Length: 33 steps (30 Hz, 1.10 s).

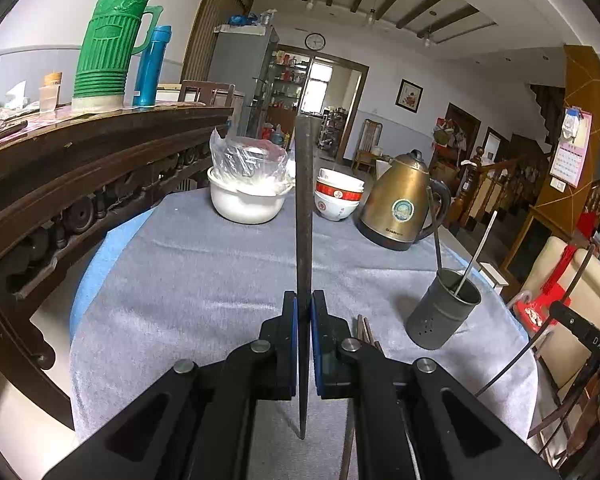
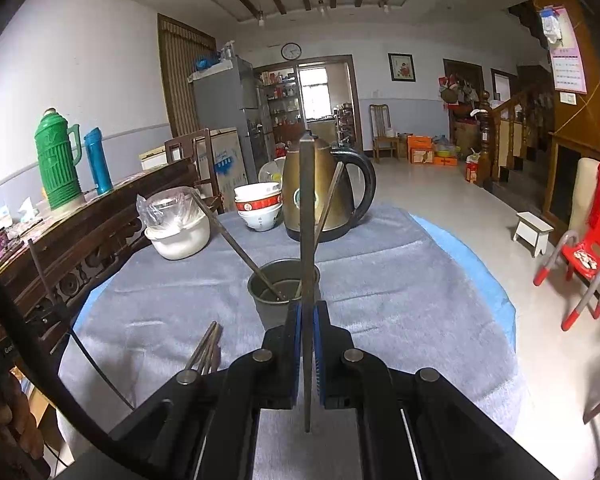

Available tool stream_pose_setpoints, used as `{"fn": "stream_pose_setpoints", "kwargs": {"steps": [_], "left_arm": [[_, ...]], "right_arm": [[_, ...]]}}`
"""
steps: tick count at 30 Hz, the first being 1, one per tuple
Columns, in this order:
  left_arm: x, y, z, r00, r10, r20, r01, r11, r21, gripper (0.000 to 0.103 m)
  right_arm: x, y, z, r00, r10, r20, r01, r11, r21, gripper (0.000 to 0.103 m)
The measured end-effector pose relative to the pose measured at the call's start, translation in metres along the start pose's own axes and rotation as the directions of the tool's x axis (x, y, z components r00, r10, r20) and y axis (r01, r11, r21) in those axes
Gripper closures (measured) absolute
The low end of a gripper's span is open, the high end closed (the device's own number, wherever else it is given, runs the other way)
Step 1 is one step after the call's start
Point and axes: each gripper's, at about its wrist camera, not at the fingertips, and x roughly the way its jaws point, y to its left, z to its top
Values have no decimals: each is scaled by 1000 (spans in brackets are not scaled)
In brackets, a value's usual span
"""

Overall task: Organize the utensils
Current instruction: 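Lift both held chopsticks and carry them toward the grey perforated cup, then lower both chopsticks into the grey cup with the left and right tools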

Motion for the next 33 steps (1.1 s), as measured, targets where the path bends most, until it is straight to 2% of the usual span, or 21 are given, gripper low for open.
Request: {"fn": "stream_pose_setpoints", "kwargs": {"steps": [19, 22, 28, 33], "left_arm": [[-12, 1, 20, 998, -41, 42, 44, 997, -61, 96], [-7, -3, 20, 999, -31, 30, 32, 998, -50, 96], [13, -9, 22, 999, 36, -28, -37, 999, -30, 96], [20, -13, 26, 997, 56, -49, -58, 998, -25, 96]], "right_arm": [[0, -2, 4, 1000, 13, 12, -13, 1000, 12, 97], [0, -1, 6, 1000, 18, 14, -18, 1000, 10, 97], [2, 0, 7, 1000, 21, 11, -21, 1000, 4, 97], [1, 5, 11, 1000, 18, 13, -18, 1000, -6, 97]]}}
